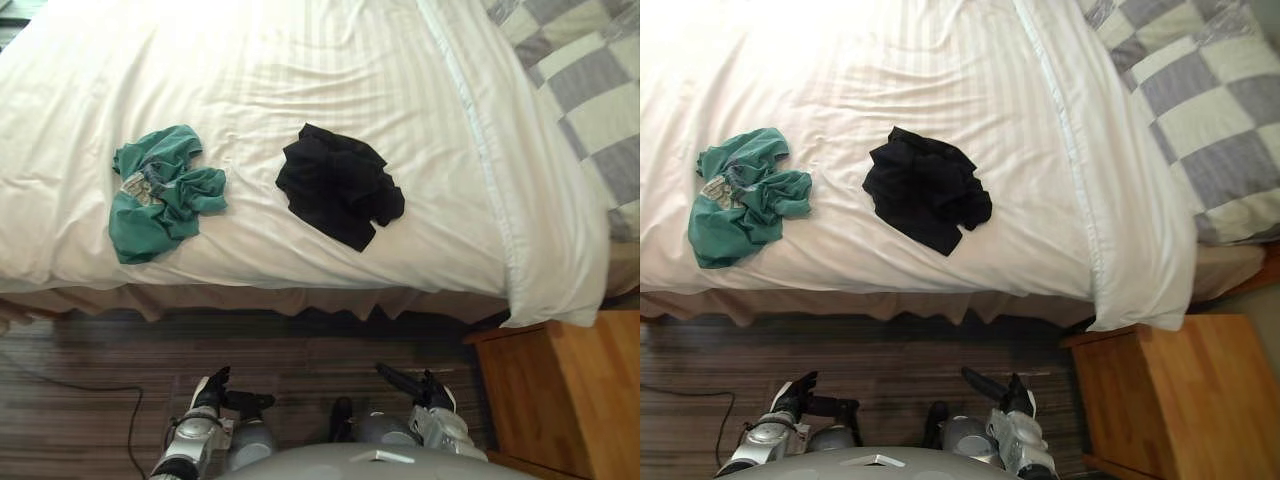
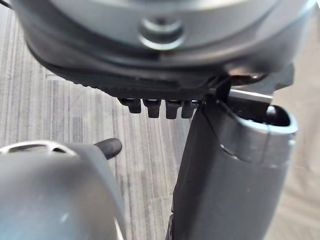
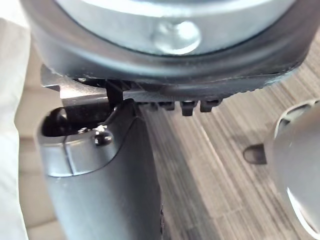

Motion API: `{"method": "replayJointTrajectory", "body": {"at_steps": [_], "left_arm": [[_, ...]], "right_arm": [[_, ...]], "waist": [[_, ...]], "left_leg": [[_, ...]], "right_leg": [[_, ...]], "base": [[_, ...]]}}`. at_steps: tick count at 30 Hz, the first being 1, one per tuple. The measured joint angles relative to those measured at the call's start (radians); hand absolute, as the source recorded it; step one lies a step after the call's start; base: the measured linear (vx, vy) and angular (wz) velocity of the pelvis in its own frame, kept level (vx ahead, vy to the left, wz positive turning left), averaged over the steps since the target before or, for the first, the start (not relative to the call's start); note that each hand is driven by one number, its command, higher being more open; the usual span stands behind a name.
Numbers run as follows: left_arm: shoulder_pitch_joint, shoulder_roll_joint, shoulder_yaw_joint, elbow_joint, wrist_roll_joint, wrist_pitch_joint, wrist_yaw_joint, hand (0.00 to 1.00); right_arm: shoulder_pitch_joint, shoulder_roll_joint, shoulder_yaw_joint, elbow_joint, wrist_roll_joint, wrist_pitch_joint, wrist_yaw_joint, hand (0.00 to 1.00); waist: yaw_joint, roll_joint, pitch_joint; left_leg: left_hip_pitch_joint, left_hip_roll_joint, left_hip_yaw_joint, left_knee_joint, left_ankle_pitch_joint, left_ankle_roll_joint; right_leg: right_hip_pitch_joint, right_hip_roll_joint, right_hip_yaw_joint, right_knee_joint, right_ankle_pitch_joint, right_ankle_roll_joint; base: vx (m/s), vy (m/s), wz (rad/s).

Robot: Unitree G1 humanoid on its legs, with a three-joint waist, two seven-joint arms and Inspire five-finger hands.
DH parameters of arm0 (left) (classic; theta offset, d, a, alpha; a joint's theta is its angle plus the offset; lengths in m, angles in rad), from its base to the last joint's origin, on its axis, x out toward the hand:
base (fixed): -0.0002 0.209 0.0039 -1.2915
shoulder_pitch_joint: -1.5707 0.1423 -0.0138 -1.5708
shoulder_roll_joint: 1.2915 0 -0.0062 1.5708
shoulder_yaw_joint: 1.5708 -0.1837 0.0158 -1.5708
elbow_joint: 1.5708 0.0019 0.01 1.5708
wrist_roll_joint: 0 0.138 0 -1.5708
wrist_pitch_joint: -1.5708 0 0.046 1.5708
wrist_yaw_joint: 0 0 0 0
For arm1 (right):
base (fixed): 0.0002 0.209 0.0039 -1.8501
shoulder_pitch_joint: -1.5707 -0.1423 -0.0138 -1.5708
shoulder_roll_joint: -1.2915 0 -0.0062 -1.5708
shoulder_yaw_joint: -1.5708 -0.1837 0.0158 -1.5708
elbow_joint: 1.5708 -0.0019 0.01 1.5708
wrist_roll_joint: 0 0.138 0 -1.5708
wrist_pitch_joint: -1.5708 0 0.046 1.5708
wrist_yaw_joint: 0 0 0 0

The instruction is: Tidy up the quilt and then pick up the clothes from the bed and put them into the laundry hamper

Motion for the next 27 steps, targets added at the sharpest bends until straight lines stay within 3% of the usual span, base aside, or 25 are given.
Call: {"method": "replayJointTrajectory", "body": {"at_steps": [2, 4, 6, 8, 10, 11, 14, 15, 16, 17, 18, 20, 22, 24, 25, 27], "left_arm": [[-0.001, -0.065, -0.001, -0.002, 0.009, 0.0, 0.011, 1.0], [-0.003, -0.082, -0.005, -0.034, 0.004, -0.005, 0.013, 1.0], [-0.002, -0.092, 0.0, -0.084, -0.032, -0.027, 0.023, 1.0], [-0.003, -0.098, -0.002, -0.094, -0.086, -0.036, 0.031, 1.0], [-0.007, -0.106, 0.0, -0.09, -0.1, -0.04, 0.036, 1.0], [-0.029, -0.108, 0.006, -0.089, -0.099, -0.001, 0.038, 1.0], [-0.084, -0.107, -0.055, -0.137, -0.14, 0.039, 0.055, 1.0], [-0.104, -0.121, -0.097, -0.207, -0.168, 0.025, 0.06, 1.0], [-0.106, -0.135, -0.107, -0.232, -0.17, 0.019, 0.059, 1.0], [-0.108, -0.155, -0.132, -0.275, -0.175, 0.006, 0.059, 1.0], [-0.108, -0.165, -0.147, -0.291, -0.178, 0.002, 0.06, 1.0], [-0.11, -0.138, -0.215, -0.342, -0.202, 0.005, 0.055, 1.0], [-0.048, -0.099, -0.244, -0.365, -0.197, -0.001, 0.039, 1.0], [-0.017, -0.083, -0.21, -0.231, -0.081, -0.02, 0.026, 1.0], [-0.019, -0.084, -0.193, -0.19, -0.056, -0.016, 0.027, 1.0], [-0.002, -0.07, -0.146, -0.09, -0.009, 0.007, 0.038, 1.0]], "right_arm": [[-0.024, -0.03, 0.036, 0.02, -0.005, 0.0, 0.003, 1.0], [-0.041, -0.043, 0.065, 0.041, -0.028, 0.0, 0.001, 1.0], [-0.054, -0.054, 0.094, 0.067, -0.093, 0.001, -0.004, 1.0], [-0.055, -0.062, 0.101, 0.075, -0.143, 0.009, -0.005, 1.0], [-0.058, -0.062, 0.086, 0.082, -0.191, 0.021, -0.012, 1.0], [-0.07, -0.06, 0.05, 0.088, -0.208, 0.035, -0.018, 1.0], [-0.095, -0.057, 0.019, 0.094, -0.209, 0.059, -0.025, 1.0], [-0.1, -0.061, -0.008, 0.092, -0.208, 0.067, -0.027, 1.0], [-0.097, -0.063, -0.022, 0.091, -0.209, 0.073, -0.027, 1.0], [-0.093, -0.065, -0.043, 0.093, -0.209, 0.087, -0.028, 1.0], [-0.09, -0.056, -0.047, 0.093, -0.209, 0.093, -0.029, 1.0], [-0.057, -0.016, -0.056, 0.086, -0.218, 0.101, -0.028, 1.0], [-0.029, -0.001, -0.058, 0.082, -0.228, 0.102, -0.026, 1.0], [-0.021, -0.003, -0.052, 0.082, -0.258, 0.099, -0.029, 1.0], [-0.025, -0.007, -0.042, 0.079, -0.258, 0.098, -0.032, 1.0], [-0.042, -0.03, 0.021, 0.074, -0.258, 0.098, -0.036, 1.0]], "waist": [[0.006, 0.039, 0.02], [0.015, 0.059, 0.034], [0.039, 0.054, 0.056], [0.047, 0.065, 0.053], [0.056, 0.066, 0.055], [0.045, 0.069, 0.055], [0.017, 0.044, 0.065], [0.006, 0.037, 0.063], [0.004, 0.04, 0.06], [0.008, 0.03, 0.053], [0.005, 0.021, 0.048], [0.003, -0.026, 0.025], [0.005, -0.034, -0.019], [0.005, -0.025, -0.03], [0.003, -0.016, -0.028], [0.005, 0.005, -0.025]], "left_leg": [[0.027, -0.007, 0.001, -0.017, 0.009, -0.001], [-0.041, 0.004, -0.02, 0.146, -0.03, 0.008], [-0.13, 0.004, -0.053, 0.345, -0.014, -0.022], [-0.147, 0.002, -0.047, 0.377, 0.008, -0.024], [-0.119, 0.021, 0.029, 0.33, -0.039, 0.017], [-0.064, 0.048, 0.049, 0.231, -0.056, 0.042], [0.006, 0.086, 0.048, 0.067, -0.034, 0.059], [0.032, 0.096, 0.038, -0.047, 0.046, 0.054], [0.044, 0.099, 0.025, -0.085, 0.126, 0.07], [0.056, 0.082, -0.016, -0.095, 0.118, -0.02], [0.053, 0.064, -0.013, -0.092, 0.089, -0.045], [0.044, -0.008, 0.006, -0.087, 0.048, -0.047], [0.064, -0.056, 0.015, -0.124, 0.044, -0.037], [0.136, -0.064, 0.06, -0.201, 0.066, -0.031], [0.147, -0.055, 0.074, -0.215, 0.069, -0.034], [0.15, -0.019, 0.12, -0.225, 0.072, -0.04]], "right_leg": [[0.04, -0.001, 0.0, -0.03, 0.002, -0.001], [0.079, -0.002, -0.023, -0.059, 0.004, 0.001], [0.103, -0.022, -0.042, -0.065, 0.002, 0.006], [0.117, -0.04, -0.054, -0.067, 0.009, 0.015], [0.114, -0.059, -0.056, -0.07, 0.018, 0.027], [0.113, -0.067, -0.043, -0.062, 0.019, 0.03], [0.083, -0.123, 0.011, -0.02, 0.026, 0.044], [0.058, -0.167, 0.036, -0.009, 0.044, 0.077], [0.051, -0.177, 0.045, -0.014, 0.051, 0.103], [0.041, -0.199, 0.086, -0.043, 0.071, 0.165], [0.039, -0.214, 0.103, -0.062, 0.078, 0.178], [0.037, -0.27, 0.154, -0.102, 0.1, 0.206], [0.036, -0.299, 0.162, -0.116, 0.124, 0.234], [0.026, -0.304, 0.162, -0.087, 0.132, 0.23], [0.008, -0.296, 0.153, -0.06, 0.135, 0.212], [-0.057, -0.262, 0.048, 0.011, 0.163, 0.121]], "base": [[-0.01, 0.001, 0.11], [-0.02, 0.014, 0.31], [-0.02, 0.056, 0.23], [0.04, 0.094, 0.18], [0.1, 0.194, 0.02], [0.11, 0.218, -0.06], [0.11, 0.373, -0.09], [0.09, 0.438, -0.2], [0.1, 0.439, -0.43], [0.09, 0.35, -0.41], [0.09, 0.424, -0.33], [0.05, 0.36, -0.07], [0.02, 0.171, -0.14], [0.0, 0.068, -0.53], [-0.04, 0.012, -0.66], [-0.05, -0.012, -0.63]]}}
